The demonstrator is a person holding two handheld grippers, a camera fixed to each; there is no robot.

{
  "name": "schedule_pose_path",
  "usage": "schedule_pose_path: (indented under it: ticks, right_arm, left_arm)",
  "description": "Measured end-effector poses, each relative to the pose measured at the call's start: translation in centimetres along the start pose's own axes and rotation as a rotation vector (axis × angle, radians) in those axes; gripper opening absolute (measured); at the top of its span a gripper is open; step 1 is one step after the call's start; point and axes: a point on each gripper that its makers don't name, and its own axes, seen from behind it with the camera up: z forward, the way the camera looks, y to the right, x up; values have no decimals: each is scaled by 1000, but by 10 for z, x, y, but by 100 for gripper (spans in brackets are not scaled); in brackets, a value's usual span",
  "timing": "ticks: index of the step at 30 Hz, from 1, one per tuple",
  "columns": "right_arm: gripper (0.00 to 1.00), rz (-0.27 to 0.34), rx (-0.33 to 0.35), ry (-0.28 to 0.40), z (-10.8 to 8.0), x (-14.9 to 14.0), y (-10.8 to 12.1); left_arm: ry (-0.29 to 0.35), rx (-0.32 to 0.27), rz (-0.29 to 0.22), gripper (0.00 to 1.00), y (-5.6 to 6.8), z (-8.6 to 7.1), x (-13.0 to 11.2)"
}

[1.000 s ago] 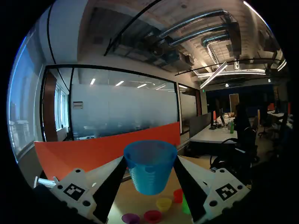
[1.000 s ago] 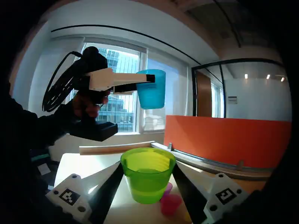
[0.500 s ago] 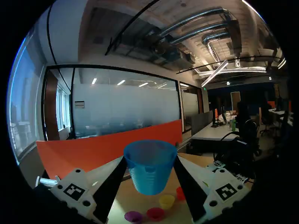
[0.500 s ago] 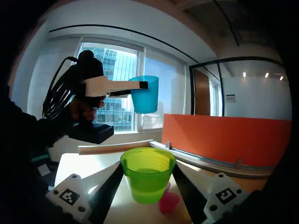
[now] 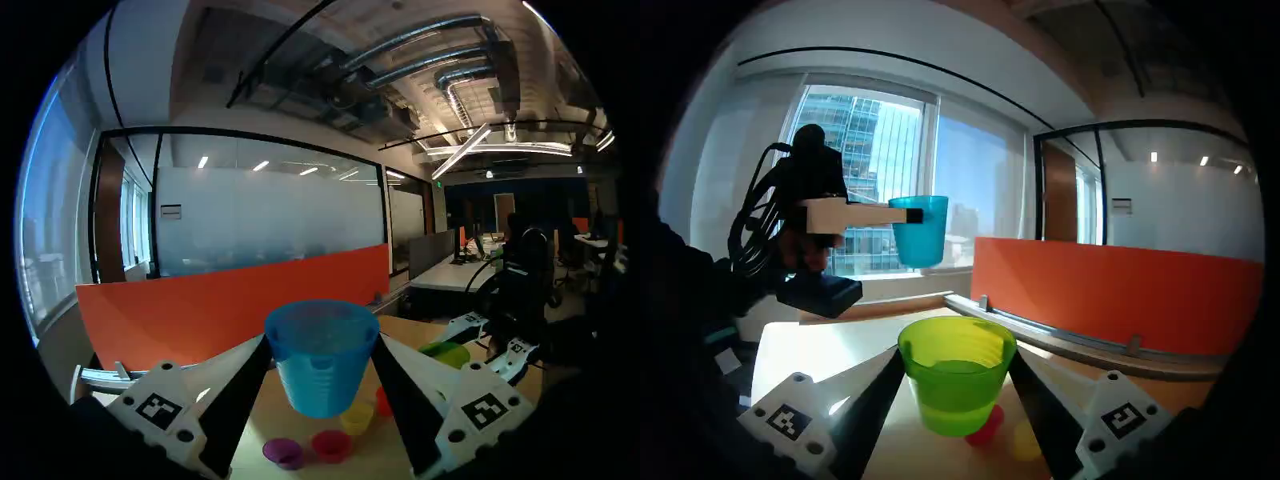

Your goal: Pour water

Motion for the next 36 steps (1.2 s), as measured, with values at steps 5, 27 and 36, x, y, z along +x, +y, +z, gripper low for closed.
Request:
schedule_pose_path:
  ticks: [5, 27, 36]
  right_arm:
    - [90, 3, -10, -6, -6, 2, 5]
    - [90, -2, -21, -76, -21, -13, 16]
    - [90, -3, -8, -127, -24, -29, 18]
  left_arm:
    - [-6, 0, -4, 85, 0, -2, -9]
    - [-68, -65, -11, 86, 24, -8, -66]
    - [-138, -79, -8, 86, 25, -7, -102]
